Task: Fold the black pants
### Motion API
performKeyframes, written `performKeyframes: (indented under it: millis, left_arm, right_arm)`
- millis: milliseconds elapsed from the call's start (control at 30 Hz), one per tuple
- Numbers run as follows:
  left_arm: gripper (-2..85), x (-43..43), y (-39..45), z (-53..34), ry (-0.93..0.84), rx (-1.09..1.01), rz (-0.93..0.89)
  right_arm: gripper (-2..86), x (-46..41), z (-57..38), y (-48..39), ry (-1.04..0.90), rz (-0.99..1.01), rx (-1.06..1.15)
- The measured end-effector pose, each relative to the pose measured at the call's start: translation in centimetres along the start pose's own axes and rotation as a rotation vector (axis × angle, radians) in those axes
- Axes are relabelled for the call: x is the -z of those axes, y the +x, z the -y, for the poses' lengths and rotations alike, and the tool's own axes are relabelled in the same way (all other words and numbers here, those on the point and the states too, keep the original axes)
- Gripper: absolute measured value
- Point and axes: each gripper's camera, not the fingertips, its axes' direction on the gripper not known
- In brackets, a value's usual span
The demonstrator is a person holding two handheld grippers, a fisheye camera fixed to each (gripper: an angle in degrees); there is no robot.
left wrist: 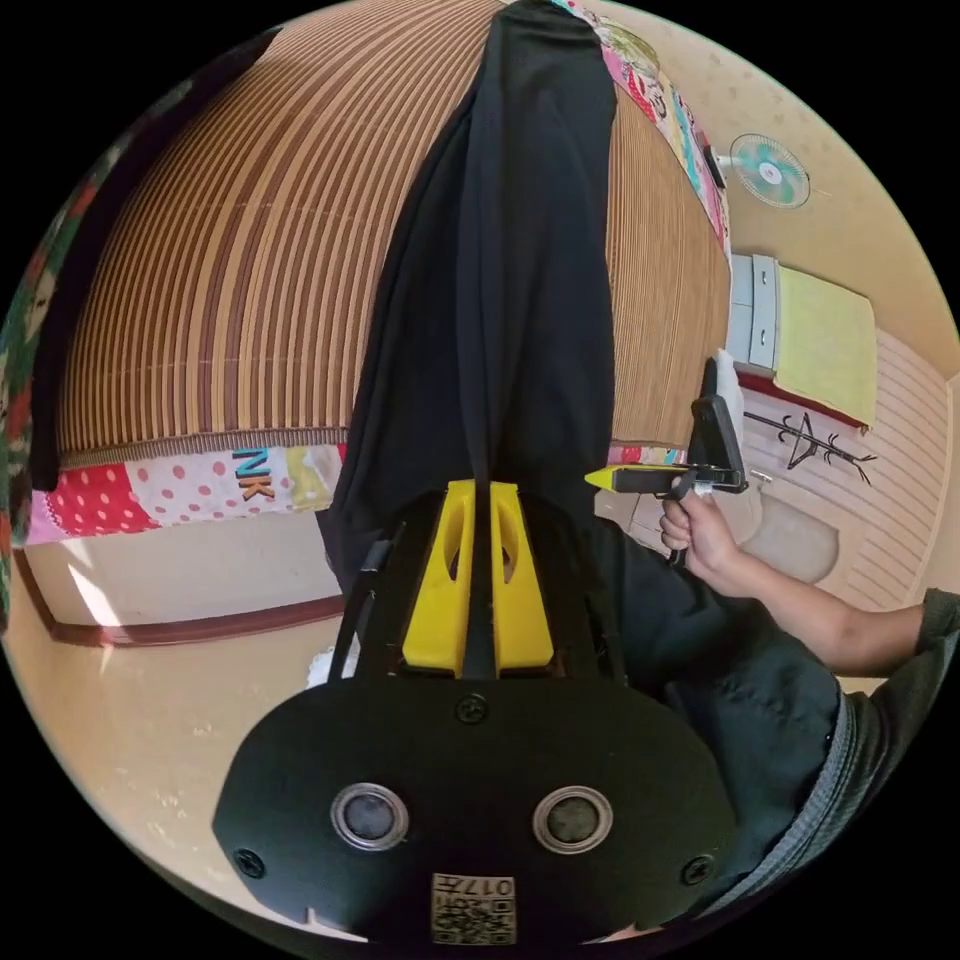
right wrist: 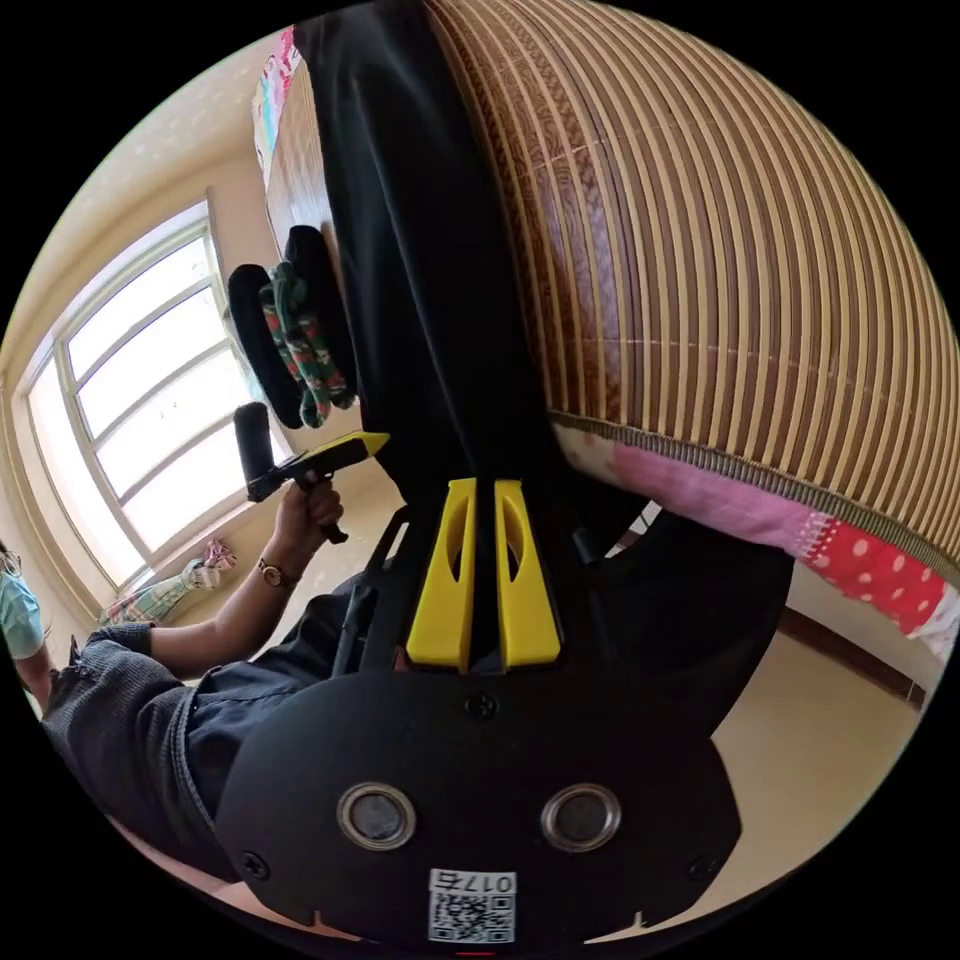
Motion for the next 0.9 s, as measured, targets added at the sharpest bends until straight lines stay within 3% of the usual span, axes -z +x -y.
performKeyframes:
  millis: [200, 300, 400, 533, 633, 700, 767, 900]
  left_arm:
    - [0.5, 4.3, 1.2, 0.0, -0.022, -0.239, -0.157]
    - [0.4, 6.7, 0.3, -1.1, 0.055, -0.207, -0.197]
    - [0.3, 6.7, -1.0, -1.8, 0.113, -0.120, -0.156]
    - [-0.4, 2.9, -0.9, -1.1, -0.023, -0.004, 0.046]
    - [-0.4, 1.1, -0.2, -1.1, -0.103, 0.083, 0.153]
    - [0.0, 1.6, 0.7, -1.3, -0.057, 0.062, 0.105]
    - [2.3, 3.0, 1.9, -0.9, 0.042, 0.034, 0.033]
    - [6.4, 3.6, 4.0, 1.8, 0.092, -0.022, 0.009]
  right_arm:
    - [3.2, 3.9, -0.7, -3.9, 0.069, 0.084, 0.152]
    - [3.3, 4.1, -0.2, -4.3, 0.075, 0.162, 0.204]
    - [3.4, 1.9, 2.0, -2.5, 0.041, 0.013, 0.133]
    - [4.1, -0.8, 5.4, 1.3, 0.013, -0.197, -0.005]
    - [6.2, -0.7, 7.1, 1.5, -0.049, -0.114, 0.051]
    - [8.5, -0.7, 7.7, 0.4, -0.123, -0.125, 0.145]
    - [9.9, 0.0, 8.2, -0.3, -0.128, -0.264, 0.159]
    - [10.9, 2.8, 11.1, -0.6, 0.013, -0.344, 0.124]
